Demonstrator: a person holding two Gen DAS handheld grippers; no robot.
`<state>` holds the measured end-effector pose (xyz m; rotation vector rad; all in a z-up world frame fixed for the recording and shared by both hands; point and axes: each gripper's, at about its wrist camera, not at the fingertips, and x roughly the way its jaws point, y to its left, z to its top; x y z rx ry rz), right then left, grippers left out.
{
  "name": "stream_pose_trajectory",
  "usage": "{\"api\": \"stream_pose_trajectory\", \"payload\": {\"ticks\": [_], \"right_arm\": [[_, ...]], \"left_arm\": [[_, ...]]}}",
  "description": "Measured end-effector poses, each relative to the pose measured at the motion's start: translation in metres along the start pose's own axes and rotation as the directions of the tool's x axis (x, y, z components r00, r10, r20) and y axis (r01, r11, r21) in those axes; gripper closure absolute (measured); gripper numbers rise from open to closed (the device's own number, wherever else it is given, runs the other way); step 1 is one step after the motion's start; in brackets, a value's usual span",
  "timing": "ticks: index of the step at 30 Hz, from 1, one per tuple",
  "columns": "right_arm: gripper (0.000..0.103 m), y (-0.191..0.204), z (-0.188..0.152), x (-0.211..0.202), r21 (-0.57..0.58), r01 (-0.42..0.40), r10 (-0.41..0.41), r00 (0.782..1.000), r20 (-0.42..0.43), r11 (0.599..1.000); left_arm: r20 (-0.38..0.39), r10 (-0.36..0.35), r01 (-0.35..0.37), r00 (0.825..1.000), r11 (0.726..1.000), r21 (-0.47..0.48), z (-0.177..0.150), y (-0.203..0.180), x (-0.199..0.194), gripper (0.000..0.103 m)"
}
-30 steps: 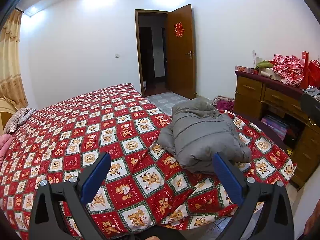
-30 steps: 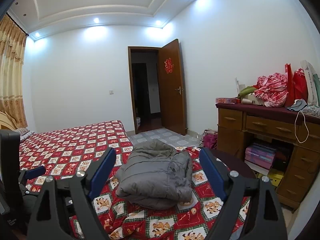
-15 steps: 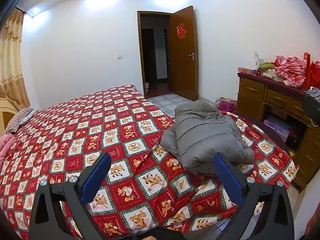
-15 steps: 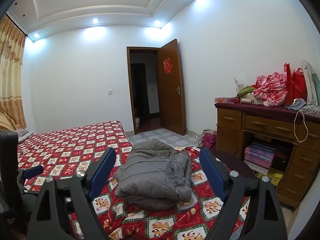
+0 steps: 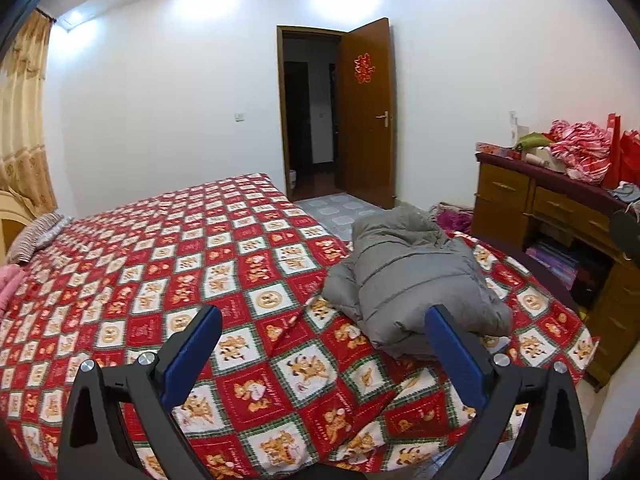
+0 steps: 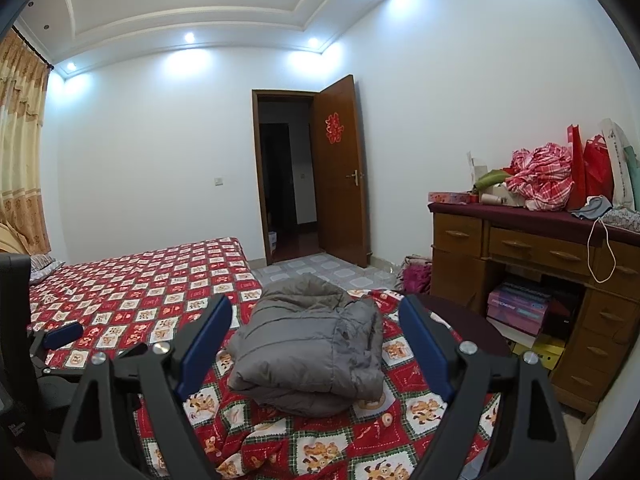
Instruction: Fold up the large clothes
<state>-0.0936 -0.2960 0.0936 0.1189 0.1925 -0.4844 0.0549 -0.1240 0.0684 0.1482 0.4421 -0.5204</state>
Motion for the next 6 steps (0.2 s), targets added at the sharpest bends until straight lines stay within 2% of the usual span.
{"api": "stream_pose_trajectory", "payload": {"ticks": [6], "right_arm": [[0.016, -0.0018, -0.0023, 0.0078, 0.006, 0.002, -0.001, 1.000, -0.026, 1.000]], "left_arm": [[-0.018, 0.020, -0.020, 1.000, 1.000, 0.000, -0.0011, 0.0045, 0.0093, 0.002]]}}
